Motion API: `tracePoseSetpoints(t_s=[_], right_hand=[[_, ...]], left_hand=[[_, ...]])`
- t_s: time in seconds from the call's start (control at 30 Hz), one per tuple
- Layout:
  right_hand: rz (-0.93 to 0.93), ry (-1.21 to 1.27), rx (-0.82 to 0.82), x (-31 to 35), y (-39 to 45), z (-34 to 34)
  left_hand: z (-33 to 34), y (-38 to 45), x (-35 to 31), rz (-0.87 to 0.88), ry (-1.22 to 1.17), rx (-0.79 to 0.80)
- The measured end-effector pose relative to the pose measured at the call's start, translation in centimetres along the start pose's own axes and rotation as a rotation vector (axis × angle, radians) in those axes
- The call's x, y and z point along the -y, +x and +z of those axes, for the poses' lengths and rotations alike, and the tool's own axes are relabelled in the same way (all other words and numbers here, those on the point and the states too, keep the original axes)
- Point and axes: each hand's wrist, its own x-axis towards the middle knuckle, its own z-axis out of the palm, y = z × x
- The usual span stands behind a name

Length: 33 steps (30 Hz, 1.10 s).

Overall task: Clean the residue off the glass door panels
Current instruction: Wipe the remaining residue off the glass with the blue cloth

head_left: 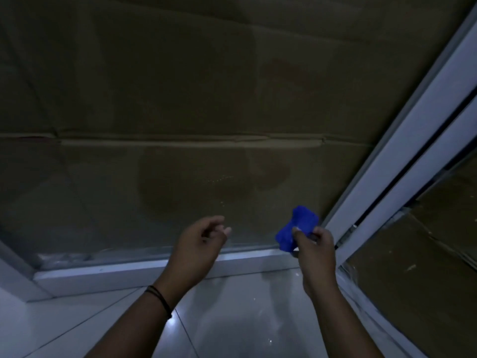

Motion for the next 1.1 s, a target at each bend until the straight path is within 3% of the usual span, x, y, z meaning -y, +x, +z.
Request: tracePoseSetpoints(t_s=[0.1,0.33,0.57,0.7,0.8,0.93,1.1], right_hand=[[-0.22,-0.188,-0.247,-0.4,3.2,0.7],[-0.386,-0.274,-0.291,-1.5,4.6,5.0],[-0.549,-0.355,0.049,-1.3,-3.8,12.7],[-0.455,-0.266,0.379,0.7,-8.3,17.1],[-0.491,-0.201,0.453,2.1,-9.7,17.1],[-0.387,0.084,0.239,2.3,-8.2,12.0],[-0.441,-0.097,-0.334,4.1,0.3,4.0]], left_hand=[[-2.4,0.6,1.2,0.114,0.161,-0.118],[-7.2,1.1,4.3,0.178,0.255,-0.303],[-8.7,1.6,4.7,0.212,0.212,-0.385],[-9.5,1.4,4.3,0.235,0.223,-0.422],[-10.3,1.1,4.1,0.236,0.206,-0.453],[-10.9,0.8,4.2,0.248,0.17,-0.453],[-11.2,0.8,4.3,0.242,0.165,-0.465]])
